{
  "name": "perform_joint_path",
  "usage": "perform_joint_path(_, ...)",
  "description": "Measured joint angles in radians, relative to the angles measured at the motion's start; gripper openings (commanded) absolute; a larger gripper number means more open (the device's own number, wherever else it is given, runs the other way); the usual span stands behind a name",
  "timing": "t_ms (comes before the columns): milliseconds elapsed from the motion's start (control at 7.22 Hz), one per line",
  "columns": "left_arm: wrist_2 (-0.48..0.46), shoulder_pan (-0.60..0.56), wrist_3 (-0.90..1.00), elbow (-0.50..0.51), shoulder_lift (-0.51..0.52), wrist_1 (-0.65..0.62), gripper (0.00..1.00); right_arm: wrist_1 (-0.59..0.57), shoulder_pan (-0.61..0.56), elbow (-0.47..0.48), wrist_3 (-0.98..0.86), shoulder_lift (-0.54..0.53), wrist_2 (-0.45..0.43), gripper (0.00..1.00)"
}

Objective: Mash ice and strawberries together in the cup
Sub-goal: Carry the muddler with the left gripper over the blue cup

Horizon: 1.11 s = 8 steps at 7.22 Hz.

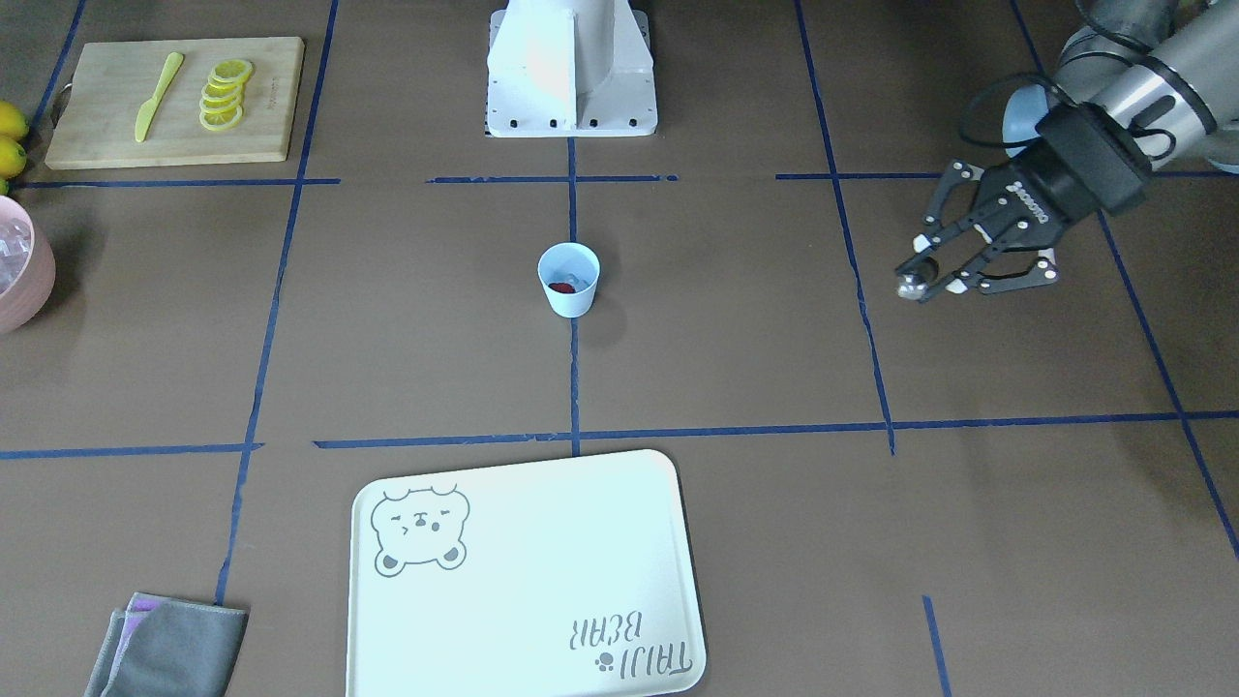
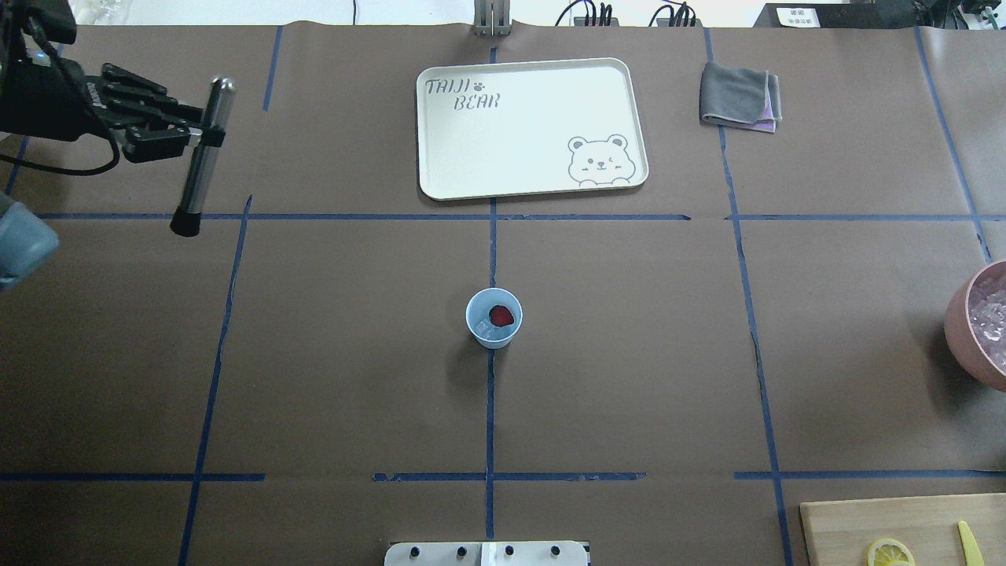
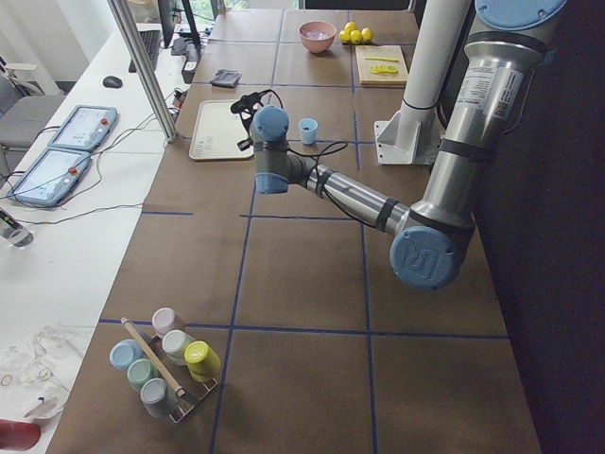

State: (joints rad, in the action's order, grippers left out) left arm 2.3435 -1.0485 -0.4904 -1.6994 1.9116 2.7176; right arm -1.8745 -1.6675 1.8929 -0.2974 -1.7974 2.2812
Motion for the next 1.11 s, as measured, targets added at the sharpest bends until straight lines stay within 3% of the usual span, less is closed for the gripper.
perform_joint_path(277, -0.077, 0.131, -0.007, 0.004, 0.146, 0.066, 0.0, 0.0, 0.0, -0.002, 0.002, 0.002, 0.0, 0.99)
perform_joint_path(415, -0.189, 0.23, -0.007, 0.007, 0.176, 0.132, 0.0, 0.0, 0.0, -0.002, 0.004, 0.002, 0.0, 0.99)
perform_joint_path(692, -0.546, 0.49, -0.003, 0.033, 0.197, 0.309, 0.0, 0.0, 0.0, -0.001, 0.008, 0.003, 0.0, 0.99)
perform_joint_path(831, -0.693, 0.581, -0.001, 0.121, 0.221, 0.445, 0.0, 0.0, 0.0, -0.001, 0.01, 0.005, 0.0, 0.99)
perform_joint_path(1108, -0.827, 0.64, 0.016, 0.353, 0.274, 0.718, 0.0, 0.0, 0.0, -0.001, 0.01, 0.006, 0.0, 0.99)
